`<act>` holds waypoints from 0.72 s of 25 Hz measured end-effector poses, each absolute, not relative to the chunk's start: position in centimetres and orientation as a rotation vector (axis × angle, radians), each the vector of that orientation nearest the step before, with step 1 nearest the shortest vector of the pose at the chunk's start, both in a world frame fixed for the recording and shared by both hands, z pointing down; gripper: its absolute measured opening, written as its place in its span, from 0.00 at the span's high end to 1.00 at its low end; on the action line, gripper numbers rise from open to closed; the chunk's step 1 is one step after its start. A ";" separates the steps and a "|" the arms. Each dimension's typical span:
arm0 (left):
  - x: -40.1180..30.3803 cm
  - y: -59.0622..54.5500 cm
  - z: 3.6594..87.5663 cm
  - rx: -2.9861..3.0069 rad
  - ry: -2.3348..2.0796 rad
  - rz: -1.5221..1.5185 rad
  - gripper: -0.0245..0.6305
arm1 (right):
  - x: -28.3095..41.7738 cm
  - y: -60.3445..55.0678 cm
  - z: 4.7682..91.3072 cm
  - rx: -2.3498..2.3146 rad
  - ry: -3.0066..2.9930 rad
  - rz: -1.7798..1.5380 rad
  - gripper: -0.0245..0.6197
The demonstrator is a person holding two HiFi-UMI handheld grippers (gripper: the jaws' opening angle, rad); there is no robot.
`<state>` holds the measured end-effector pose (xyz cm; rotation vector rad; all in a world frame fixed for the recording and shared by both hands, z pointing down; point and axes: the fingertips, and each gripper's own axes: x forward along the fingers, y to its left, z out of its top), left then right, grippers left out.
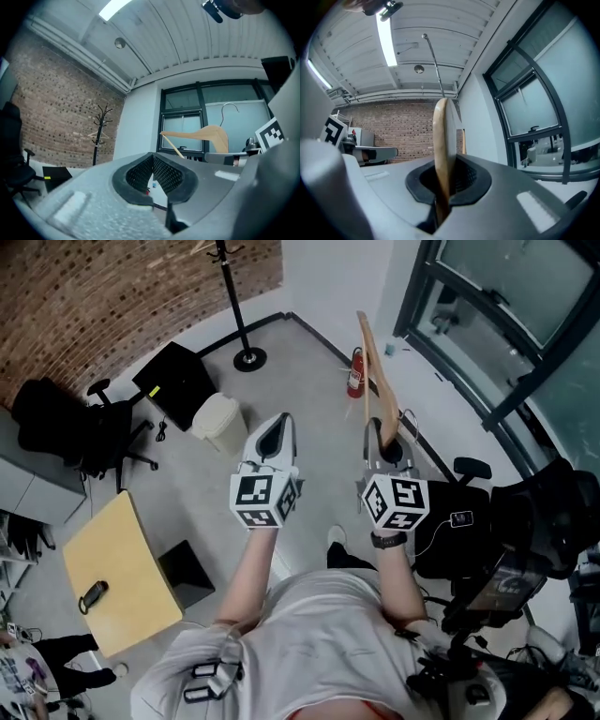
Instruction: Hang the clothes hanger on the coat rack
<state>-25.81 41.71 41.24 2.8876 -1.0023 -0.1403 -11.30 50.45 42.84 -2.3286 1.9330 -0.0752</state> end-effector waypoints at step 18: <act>-13.0 28.7 45.0 2.875 -1.097 -0.038 0.96 | -0.9 35.1 45.4 -2.169 2.256 -0.306 0.95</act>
